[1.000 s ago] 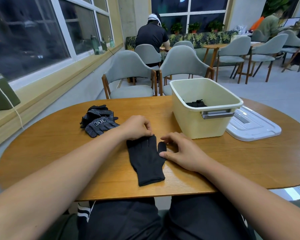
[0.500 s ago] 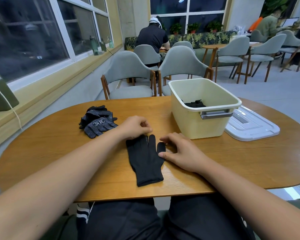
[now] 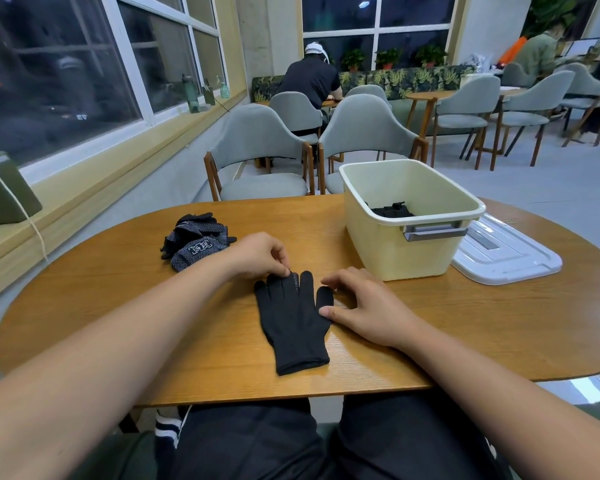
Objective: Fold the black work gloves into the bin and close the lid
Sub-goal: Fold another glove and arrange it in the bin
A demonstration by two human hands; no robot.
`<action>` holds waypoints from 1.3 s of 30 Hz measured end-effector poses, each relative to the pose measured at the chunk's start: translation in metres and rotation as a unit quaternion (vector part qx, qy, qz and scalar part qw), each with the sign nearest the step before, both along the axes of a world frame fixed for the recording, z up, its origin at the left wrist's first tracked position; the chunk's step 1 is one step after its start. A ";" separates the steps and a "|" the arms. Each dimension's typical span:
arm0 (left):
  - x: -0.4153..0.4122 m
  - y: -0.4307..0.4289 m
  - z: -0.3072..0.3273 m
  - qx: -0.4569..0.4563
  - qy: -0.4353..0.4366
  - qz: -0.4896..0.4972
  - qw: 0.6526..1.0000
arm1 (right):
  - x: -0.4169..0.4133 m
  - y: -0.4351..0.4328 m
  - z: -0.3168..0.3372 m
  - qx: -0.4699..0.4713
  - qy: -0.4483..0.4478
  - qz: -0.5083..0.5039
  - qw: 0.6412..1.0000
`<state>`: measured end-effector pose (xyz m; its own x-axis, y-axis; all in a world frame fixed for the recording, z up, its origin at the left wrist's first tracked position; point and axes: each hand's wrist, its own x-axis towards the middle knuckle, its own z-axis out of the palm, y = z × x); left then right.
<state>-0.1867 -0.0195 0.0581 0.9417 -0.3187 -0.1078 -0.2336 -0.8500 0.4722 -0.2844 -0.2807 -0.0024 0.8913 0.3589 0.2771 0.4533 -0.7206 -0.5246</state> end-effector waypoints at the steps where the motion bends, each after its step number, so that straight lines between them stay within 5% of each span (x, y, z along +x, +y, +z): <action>1: 0.000 -0.001 0.001 -0.004 -0.005 0.001 1.000 | 0.000 0.000 0.000 -0.001 0.000 0.001 1.000; 16: 0.006 -0.003 -0.024 -0.032 -0.064 0.047 0.996 | -0.001 0.000 0.000 0.010 0.002 0.000 1.000; 24: -0.004 0.029 -0.001 0.001 0.026 0.026 0.999 | 0.000 0.000 0.000 0.004 -0.001 0.003 1.000; 33: -0.006 0.018 -0.004 -0.100 0.020 0.034 0.994 | 0.000 0.000 0.001 -0.004 0.000 0.002 1.000; 39: -0.004 0.011 -0.017 -0.054 0.000 0.054 0.997 | 0.000 -0.001 0.001 -0.002 0.004 0.002 1.000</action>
